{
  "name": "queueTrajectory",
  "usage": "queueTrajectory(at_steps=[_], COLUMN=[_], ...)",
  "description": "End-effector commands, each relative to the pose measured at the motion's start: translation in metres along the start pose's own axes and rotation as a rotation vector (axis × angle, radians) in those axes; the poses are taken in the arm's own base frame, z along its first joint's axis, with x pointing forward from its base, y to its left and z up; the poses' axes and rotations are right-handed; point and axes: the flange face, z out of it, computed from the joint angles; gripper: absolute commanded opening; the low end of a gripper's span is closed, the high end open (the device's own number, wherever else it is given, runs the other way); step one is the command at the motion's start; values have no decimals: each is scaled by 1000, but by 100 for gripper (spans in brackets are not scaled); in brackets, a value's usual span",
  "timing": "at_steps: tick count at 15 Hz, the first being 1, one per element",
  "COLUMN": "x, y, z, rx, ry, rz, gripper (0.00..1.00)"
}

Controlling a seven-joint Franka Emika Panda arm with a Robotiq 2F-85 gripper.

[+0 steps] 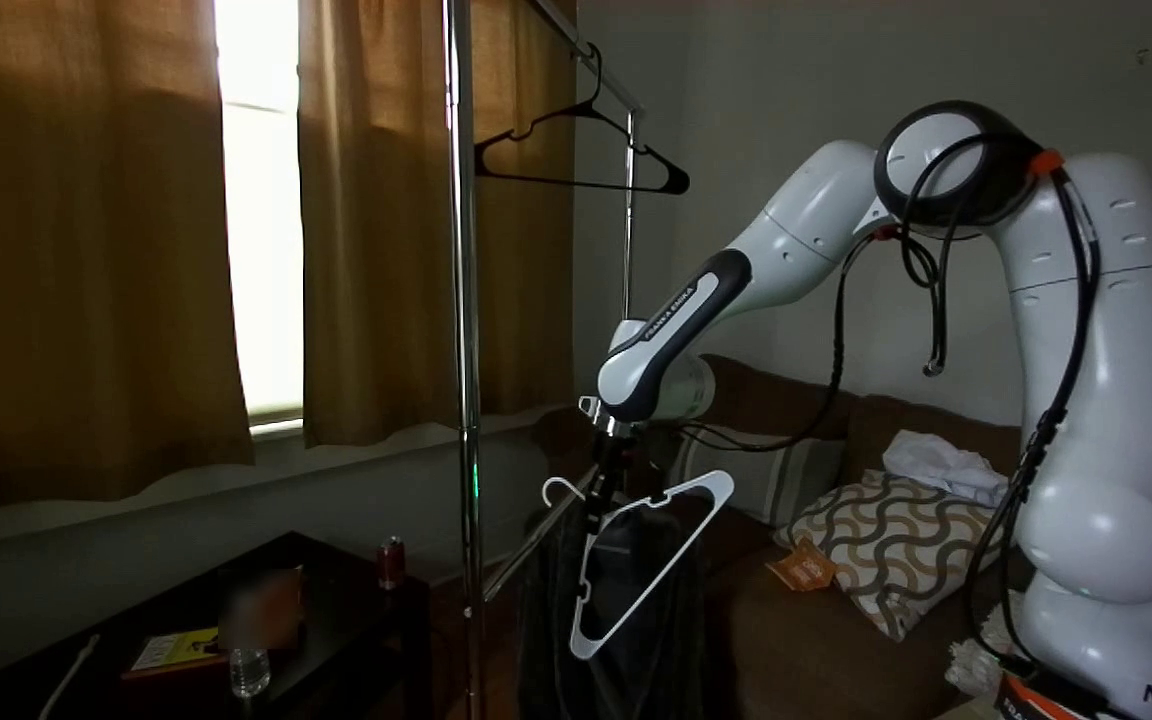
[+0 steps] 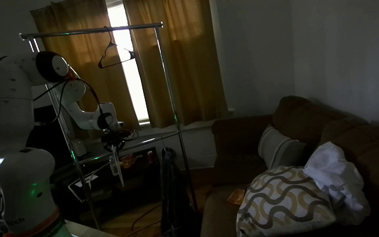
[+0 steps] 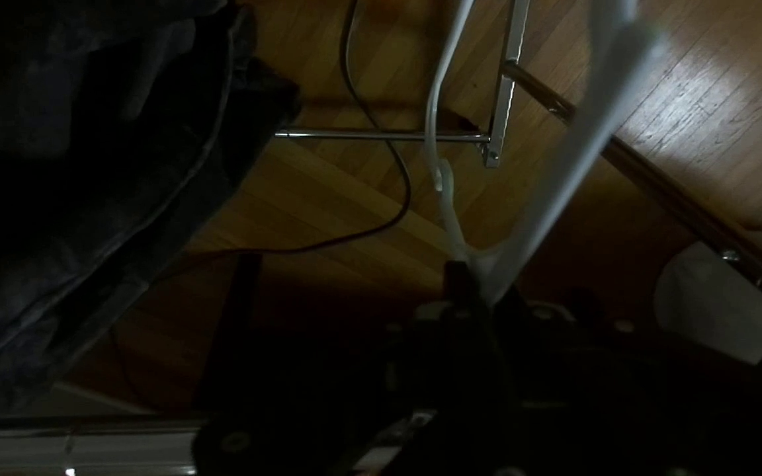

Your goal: Hang the white and black coat hanger on the bottom railing

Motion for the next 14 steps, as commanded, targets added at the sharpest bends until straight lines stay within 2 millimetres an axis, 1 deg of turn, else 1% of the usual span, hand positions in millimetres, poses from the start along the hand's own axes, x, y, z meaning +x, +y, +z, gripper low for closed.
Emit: queueTrajectory(at_steps=[1, 6, 14], x=[4, 9, 8], y=[4, 7, 11], z=[16, 32, 51], rx=[15, 32, 57], ry=[22, 29, 15], rz=[13, 18, 35], gripper=[2, 2, 2])
